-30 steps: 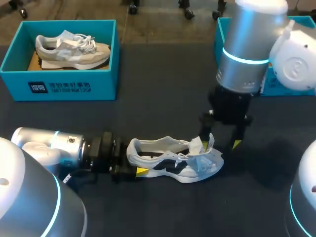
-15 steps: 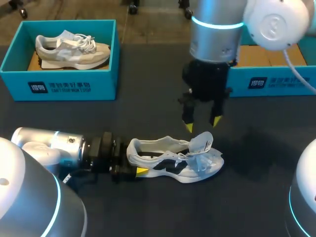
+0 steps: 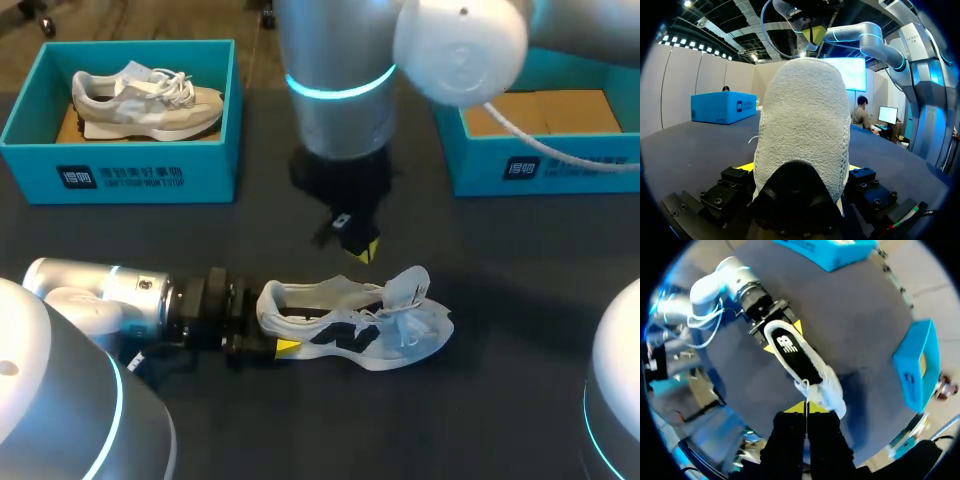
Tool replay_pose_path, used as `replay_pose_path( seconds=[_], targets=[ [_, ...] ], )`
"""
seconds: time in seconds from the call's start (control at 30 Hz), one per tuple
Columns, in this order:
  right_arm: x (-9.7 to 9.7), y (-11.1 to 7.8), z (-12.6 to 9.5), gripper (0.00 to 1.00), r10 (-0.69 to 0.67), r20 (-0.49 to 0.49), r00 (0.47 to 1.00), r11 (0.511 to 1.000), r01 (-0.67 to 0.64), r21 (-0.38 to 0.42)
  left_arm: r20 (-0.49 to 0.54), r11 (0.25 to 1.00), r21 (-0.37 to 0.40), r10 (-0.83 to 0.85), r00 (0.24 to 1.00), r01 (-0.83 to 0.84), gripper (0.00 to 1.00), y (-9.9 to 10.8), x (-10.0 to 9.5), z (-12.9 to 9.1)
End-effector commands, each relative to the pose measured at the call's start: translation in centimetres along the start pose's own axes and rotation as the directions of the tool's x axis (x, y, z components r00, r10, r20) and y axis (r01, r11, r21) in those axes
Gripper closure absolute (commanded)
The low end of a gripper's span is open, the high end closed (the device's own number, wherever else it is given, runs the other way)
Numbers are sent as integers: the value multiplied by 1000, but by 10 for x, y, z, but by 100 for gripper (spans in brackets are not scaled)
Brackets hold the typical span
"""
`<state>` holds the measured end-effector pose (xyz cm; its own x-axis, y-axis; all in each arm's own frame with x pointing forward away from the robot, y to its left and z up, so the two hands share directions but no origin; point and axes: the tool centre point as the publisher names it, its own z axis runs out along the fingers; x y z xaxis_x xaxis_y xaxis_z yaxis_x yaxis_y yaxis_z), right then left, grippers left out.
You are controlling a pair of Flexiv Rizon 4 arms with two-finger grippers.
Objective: Take the shoe out of the shoebox, open the shoe tongue, remove and reinsert the insole, then place the shoe into the shoebox
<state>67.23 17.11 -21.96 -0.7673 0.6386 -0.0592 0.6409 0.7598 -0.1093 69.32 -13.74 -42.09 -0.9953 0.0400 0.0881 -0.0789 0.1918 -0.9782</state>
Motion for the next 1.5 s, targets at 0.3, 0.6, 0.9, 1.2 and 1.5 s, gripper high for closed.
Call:
replay_pose_path(
  seconds=[0.3, 0.6, 0.9, 1.2, 1.5],
  targets=[
    [4, 11, 2, 100, -328, 111, 938, 923, 343, -171, 3, 1000, 0, 0, 1000, 0, 100, 5, -3, 3],
    [17, 46, 36, 100, -406, 104, 908, 910, 412, -39, 3, 1000, 0, 0, 1000, 0, 100, 5, -3, 3],
    [12, 36, 35, 100, -382, 122, 916, 909, 397, -131, 3, 1000, 0, 0, 1000, 0, 100, 5, -3, 3],
    [21, 62, 57, 100, -431, 108, 896, 894, 440, -80, 3, 1000, 0, 0, 1000, 0, 100, 5, -3, 3],
    [27, 88, 95, 100, -483, 92, 871, 868, 490, -85, 3, 1000, 0, 0, 1000, 0, 100, 5, -3, 3]
  ],
)
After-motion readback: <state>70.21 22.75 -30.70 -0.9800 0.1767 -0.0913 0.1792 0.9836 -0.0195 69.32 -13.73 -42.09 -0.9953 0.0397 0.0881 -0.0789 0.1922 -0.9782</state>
